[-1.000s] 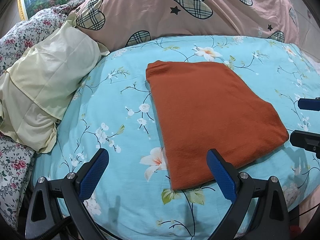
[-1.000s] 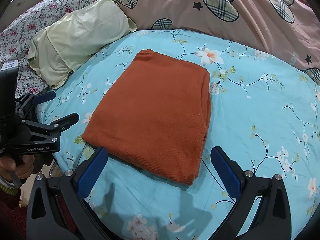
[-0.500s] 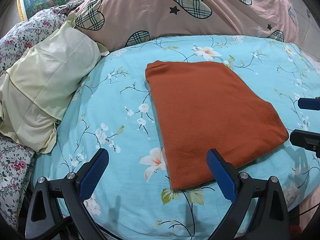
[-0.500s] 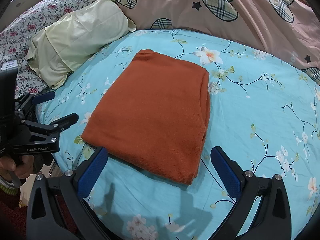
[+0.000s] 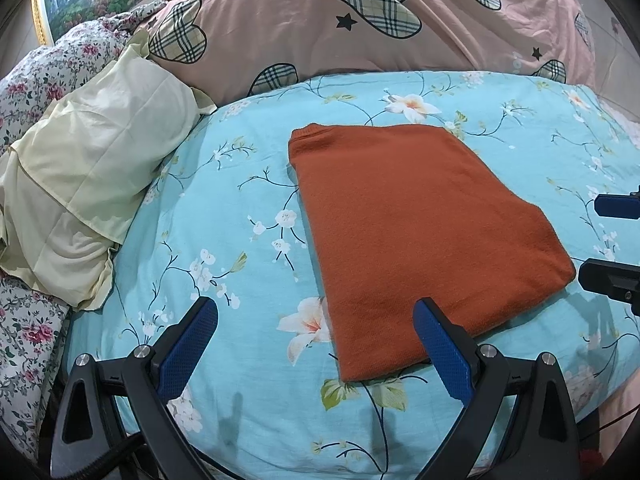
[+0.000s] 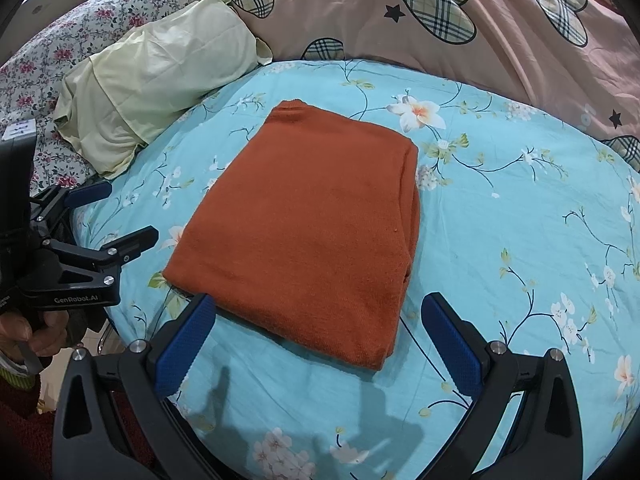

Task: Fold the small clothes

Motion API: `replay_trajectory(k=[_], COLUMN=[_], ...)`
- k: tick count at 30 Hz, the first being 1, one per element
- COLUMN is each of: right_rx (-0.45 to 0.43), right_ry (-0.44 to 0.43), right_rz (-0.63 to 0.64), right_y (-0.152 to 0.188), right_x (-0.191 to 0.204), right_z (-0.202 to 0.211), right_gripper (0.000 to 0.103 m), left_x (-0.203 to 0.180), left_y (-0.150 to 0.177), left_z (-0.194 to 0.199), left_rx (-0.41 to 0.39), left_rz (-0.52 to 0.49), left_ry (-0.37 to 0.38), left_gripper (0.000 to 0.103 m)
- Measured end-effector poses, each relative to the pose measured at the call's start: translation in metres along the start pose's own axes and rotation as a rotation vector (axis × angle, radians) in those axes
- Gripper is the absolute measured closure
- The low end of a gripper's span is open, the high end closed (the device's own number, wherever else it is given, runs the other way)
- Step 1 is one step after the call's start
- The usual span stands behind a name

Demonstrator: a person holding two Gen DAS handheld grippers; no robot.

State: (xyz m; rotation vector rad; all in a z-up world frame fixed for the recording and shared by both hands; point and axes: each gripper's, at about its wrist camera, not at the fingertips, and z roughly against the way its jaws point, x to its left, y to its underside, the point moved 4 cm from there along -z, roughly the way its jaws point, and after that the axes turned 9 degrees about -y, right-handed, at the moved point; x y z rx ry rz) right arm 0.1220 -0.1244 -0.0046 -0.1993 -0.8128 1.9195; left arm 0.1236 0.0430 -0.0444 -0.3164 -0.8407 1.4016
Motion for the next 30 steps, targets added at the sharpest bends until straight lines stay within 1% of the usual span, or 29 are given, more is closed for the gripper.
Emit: replay_trajectory(k=[10,14,24,30], right_rx=[0.001,0.0,0.013,0.024], right_ry=[-0.008,-0.016,-0.023,-0.029], right_rz=[-0.001,-0.005,-0.02,-0.024], right_y=[-0.003,-0.009,-0.019,-0.022], right_x=[-0.003,-0.005,-0.015,-0.019], right_z=[0.001,-0.004,-0.017,-0.025], right_gripper=[0.001,0.001,0.001,0.001], left_x=[-0.001,-0.001,0.008,0.009], left_y=[-0.004,-0.008,-0.021,-0.021], left_z=[0.0,-0.004,-0.013,-0.017], left_rx=[-0.011,-0.005,-0.006,0.007], left_rz=[-0.007,0.005,0.024,0.034], left_ry=[0.001,0.027,0.003,0.006], left_gripper=[0.004,0.004,0.004,0.004])
